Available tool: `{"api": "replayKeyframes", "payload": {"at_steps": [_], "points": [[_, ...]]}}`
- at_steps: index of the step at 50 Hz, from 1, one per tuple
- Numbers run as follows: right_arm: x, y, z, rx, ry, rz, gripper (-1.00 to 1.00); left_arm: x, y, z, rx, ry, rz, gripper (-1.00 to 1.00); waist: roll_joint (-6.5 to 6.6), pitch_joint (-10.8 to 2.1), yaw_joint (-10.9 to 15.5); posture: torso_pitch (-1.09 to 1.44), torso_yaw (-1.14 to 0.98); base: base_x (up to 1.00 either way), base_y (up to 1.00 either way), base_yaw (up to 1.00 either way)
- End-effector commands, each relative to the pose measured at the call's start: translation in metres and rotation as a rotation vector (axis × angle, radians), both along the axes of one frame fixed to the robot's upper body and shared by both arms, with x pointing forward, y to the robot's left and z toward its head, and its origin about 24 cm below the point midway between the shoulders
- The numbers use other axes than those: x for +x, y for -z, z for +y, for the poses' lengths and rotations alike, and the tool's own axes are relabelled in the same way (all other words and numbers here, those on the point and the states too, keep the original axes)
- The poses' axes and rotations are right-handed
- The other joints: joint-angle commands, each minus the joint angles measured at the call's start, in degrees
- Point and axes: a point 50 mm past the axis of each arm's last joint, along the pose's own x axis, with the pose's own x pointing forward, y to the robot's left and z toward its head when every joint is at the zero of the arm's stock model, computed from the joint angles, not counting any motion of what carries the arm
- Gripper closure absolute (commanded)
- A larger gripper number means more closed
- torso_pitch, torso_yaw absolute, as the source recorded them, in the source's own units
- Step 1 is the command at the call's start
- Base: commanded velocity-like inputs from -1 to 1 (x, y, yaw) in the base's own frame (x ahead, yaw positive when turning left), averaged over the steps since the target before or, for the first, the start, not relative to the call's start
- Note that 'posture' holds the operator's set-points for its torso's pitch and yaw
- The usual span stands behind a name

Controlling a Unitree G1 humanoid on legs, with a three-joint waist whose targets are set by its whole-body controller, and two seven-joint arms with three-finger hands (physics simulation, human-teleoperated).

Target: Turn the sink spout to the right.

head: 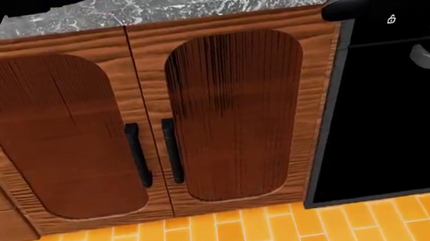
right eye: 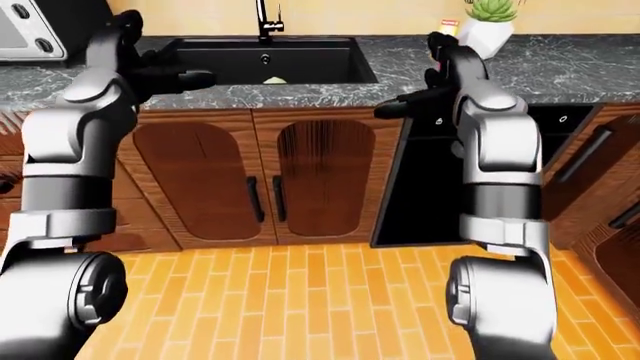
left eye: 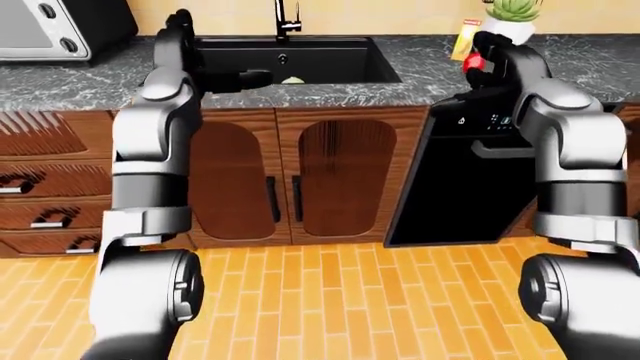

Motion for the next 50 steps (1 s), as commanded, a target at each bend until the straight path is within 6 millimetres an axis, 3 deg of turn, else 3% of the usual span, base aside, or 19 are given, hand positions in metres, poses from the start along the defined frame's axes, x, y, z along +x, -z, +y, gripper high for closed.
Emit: {"api": "replayKeyframes", "payload": {"at_steps": [1,8,13,15,18,20,23,26,28,29,30,31,32,36,40,41,43,44,50], "points": [[-0.007,-0.029,-0.002,-0.02,0.002,-0.117,-1.0,-0.008,-0.035,-0.002,0.008,0.006,-0.136,-1.0,0.16,-1.82,-0.2,0.0,0.0,0.12,0.0,0.0],[-0.01,-0.032,-0.002,-0.037,0.009,-0.116,-1.0,-0.009,-0.042,-0.003,0.013,0.006,-0.155,-1.0,-0.3,-1.42,-0.1,0.0,0.0,0.12,0.0,0.0],[-0.012,-0.038,-0.003,-0.048,0.011,-0.111,-1.0,-0.01,-0.046,-0.002,0.018,0.003,-0.158,-1.0,1.2,-1.54,-0.2,0.0,0.0,0.13,0.0,0.0],[-0.012,-0.036,-0.004,-0.047,0.013,-0.113,-1.0,-0.01,-0.048,-0.002,0.021,0.002,-0.161,-1.0,2.92,-1.78,-0.4,0.0,0.0,0.12,0.0,0.0],[-0.012,-0.038,-0.004,-0.05,0.011,-0.11,-1.0,-0.01,-0.049,0.0,0.021,-0.003,-0.163,-1.0,2.5,-1.7,-0.3,0.0,0.0,0.13,0.0,0.0],[-0.012,-0.035,-0.004,-0.051,0.012,-0.11,-1.0,-0.01,-0.049,0.001,0.021,-0.006,-0.164,-1.0,3.13,-1.76,-0.4,0.0,0.0,0.13,0.0,0.0],[-0.011,-0.04,-0.002,-0.052,0.01,-0.112,-1.0,-0.009,-0.05,0.002,0.022,-0.012,-0.166,-1.0,2.32,-2.14,-0.3,0.0,0.0,0.13,0.0,0.0],[-0.011,-0.037,-0.003,-0.054,0.01,-0.113,-1.0,-0.009,-0.053,0.002,0.028,-0.014,-0.172,-1.0,0.69,-1.53,0.1,0.0,0.0,0.13,0.0,0.0],[-0.011,-0.043,-0.003,-0.056,0.009,-0.115,-1.0,-0.009,-0.054,0.001,0.029,-0.016,-0.172,-1.0,-1.29,-1.65,0.4,0.0,0.0,0.12,0.0,0.0],[-0.011,-0.043,-0.003,-0.056,0.009,-0.114,-1.0,-0.009,-0.054,0.001,0.029,-0.015,-0.173,-1.0,-3.05,-2.14,0.6,0.0,0.0,0.12,0.0,0.0],[-0.012,-0.039,-0.003,-0.055,0.01,-0.114,-1.0,-0.009,-0.054,0.001,0.029,-0.016,-0.172,-1.0,-3.56,-2.67,1.0,0.0,0.0,0.12,0.0,0.0],[-0.012,-0.041,-0.004,-0.055,0.01,-0.114,-1.0,-0.009,-0.054,0.001,0.029,-0.016,-0.172,-1.0,-2.56,-2.0,0.4,0.0,0.0,0.12,0.0,0.0],[-0.013,-0.042,-0.005,-0.055,0.011,-0.114,-1.0,-0.009,-0.054,0.001,0.03,-0.017,-0.172,-1.0,-3.46,-1.77,0.5,0.0,0.0,0.12,0.0,0.0],[-0.014,-0.041,-0.005,-0.055,0.014,-0.115,-1.0,-0.009,-0.054,0.002,0.028,-0.02,-0.172,-1.0,-1.84,-1.92,0.2,0.0,0.0,0.13,0.0,0.0],[-0.014,-0.036,-0.004,-0.056,0.013,-0.118,-1.0,-0.008,-0.054,0.004,0.028,-0.024,-0.169,-1.0,-0.25,0.25,-0.5,0.0,0.0,0.07,0.0,0.0],[-0.014,-0.035,-0.004,-0.055,0.013,-0.116,-1.0,-0.008,-0.053,0.004,0.028,-0.026,-0.167,-1.0,0.54,0.27,-0.9,0.0,0.0,0.02,0.0,0.0],[-0.015,-0.038,-0.006,-0.053,0.015,-0.115,-1.0,-0.008,-0.053,0.005,0.028,-0.03,-0.166,-1.0,3.53,-1.08,-1.5,0.0,0.0,0.02,0.0,0.0],[-0.015,-0.04,-0.006,-0.053,0.015,-0.115,-1.0,-0.008,-0.053,0.006,0.03,-0.033,-0.166,-1.0,1.91,-0.44,-1.5,0.0,0.0,0.01,0.0,0.0],[-0.017,-0.039,-0.006,-0.054,0.017,-0.117,-1.0,-0.008,-0.058,0.008,0.027,-0.042,-0.169,-1.0,0.05,-1.33,-0.6,0.0,0.0,0.01,0.0,0.0]]}}
